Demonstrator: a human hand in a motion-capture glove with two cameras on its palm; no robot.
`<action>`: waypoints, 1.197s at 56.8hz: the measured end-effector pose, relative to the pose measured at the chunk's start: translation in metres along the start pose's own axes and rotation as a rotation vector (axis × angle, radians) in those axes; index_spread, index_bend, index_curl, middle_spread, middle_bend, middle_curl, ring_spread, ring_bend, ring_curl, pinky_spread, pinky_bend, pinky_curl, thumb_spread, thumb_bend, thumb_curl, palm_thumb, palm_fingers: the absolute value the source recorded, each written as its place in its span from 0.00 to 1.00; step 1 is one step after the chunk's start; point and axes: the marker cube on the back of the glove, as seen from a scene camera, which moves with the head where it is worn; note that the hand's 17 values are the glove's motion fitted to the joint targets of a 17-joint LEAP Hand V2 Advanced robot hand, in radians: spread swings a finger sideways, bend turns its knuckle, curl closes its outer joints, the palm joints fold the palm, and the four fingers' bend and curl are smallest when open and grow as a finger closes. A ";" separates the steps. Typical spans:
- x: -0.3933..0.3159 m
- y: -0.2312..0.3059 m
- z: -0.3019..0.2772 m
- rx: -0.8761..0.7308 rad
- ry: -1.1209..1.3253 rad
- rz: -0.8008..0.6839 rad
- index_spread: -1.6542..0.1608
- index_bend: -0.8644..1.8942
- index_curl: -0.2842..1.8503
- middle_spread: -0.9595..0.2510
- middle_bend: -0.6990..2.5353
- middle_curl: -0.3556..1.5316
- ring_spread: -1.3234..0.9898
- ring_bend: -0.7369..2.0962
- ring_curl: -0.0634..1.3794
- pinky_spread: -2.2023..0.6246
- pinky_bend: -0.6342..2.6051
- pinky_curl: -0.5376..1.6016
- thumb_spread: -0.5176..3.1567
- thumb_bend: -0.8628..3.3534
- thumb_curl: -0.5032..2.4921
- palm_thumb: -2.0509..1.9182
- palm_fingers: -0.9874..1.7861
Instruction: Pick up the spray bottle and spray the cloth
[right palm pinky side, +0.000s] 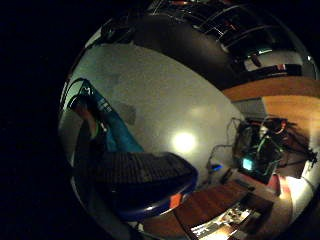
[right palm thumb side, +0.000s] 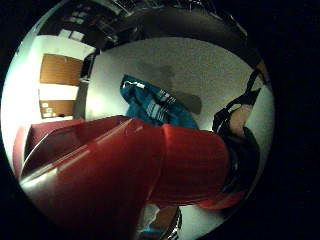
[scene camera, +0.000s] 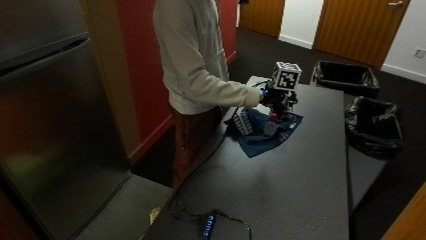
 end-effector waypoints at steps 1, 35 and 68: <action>-0.008 0.002 -0.002 -0.001 -0.024 -0.039 0.80 0.42 0.38 0.66 0.34 0.42 0.49 0.44 0.33 0.69 0.30 0.42 0.21 0.20 0.42 0.75 0.84; -0.087 0.023 0.000 -0.034 0.121 -0.062 0.80 0.42 0.38 0.66 0.34 0.42 0.49 0.43 0.33 0.69 0.30 0.42 0.21 0.20 0.43 0.74 0.84; -0.133 0.017 -0.058 0.070 -0.310 -0.089 0.80 0.42 0.38 0.66 0.34 0.42 0.49 0.43 0.33 0.69 0.30 0.42 0.21 0.20 0.43 0.74 0.84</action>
